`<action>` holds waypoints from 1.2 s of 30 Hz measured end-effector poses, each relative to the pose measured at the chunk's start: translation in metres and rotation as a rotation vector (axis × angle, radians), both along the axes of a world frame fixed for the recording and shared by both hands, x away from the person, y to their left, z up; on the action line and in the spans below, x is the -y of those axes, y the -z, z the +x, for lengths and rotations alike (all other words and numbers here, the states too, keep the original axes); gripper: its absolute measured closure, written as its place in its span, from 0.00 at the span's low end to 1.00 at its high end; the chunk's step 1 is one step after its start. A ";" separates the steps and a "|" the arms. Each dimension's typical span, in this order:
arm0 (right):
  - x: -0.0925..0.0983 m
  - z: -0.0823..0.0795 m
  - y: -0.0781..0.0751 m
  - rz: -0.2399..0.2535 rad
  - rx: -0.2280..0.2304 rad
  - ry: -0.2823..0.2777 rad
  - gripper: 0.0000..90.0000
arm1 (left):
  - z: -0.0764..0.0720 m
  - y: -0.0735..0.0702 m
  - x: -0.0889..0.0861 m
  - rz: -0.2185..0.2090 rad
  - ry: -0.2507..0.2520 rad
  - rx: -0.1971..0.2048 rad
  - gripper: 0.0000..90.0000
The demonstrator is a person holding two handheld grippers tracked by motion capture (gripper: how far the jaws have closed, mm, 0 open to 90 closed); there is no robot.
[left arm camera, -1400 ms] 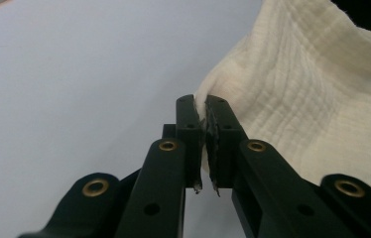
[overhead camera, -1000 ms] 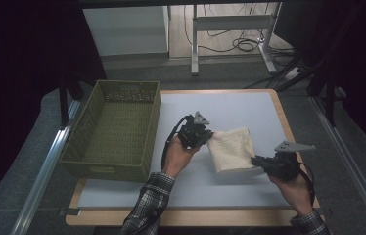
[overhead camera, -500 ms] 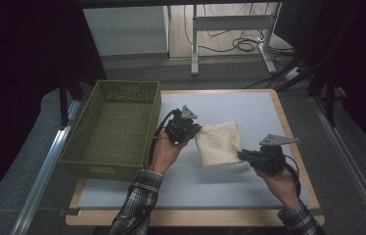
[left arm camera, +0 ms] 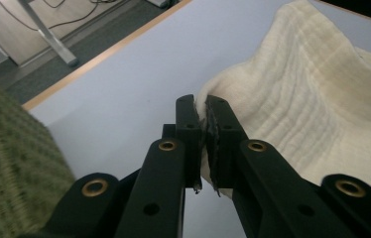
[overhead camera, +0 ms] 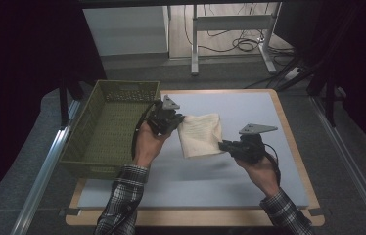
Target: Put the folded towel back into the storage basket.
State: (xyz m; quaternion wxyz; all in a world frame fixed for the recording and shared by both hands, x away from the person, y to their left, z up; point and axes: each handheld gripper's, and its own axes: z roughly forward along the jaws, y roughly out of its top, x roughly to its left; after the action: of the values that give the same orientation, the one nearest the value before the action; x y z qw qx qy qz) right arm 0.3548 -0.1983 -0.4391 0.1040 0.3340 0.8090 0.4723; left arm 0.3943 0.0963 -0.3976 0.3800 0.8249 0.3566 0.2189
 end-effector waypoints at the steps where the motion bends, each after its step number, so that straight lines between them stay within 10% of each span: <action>1: -0.004 0.001 -0.001 0.004 -0.002 -0.003 0.92 | 0.000 -0.002 -0.004 0.007 -0.004 0.001 0.95; 36: -0.129 0.023 -0.031 0.035 0.048 -0.110 0.92 | -0.004 -0.033 -0.113 0.054 -0.213 0.069 0.95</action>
State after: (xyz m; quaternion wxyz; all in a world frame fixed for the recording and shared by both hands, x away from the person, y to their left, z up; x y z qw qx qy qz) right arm 0.3774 -0.0689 -0.4080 0.0915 0.2793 0.8150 0.4994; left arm 0.3899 0.2096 -0.3641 0.3442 0.7843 0.4230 0.2959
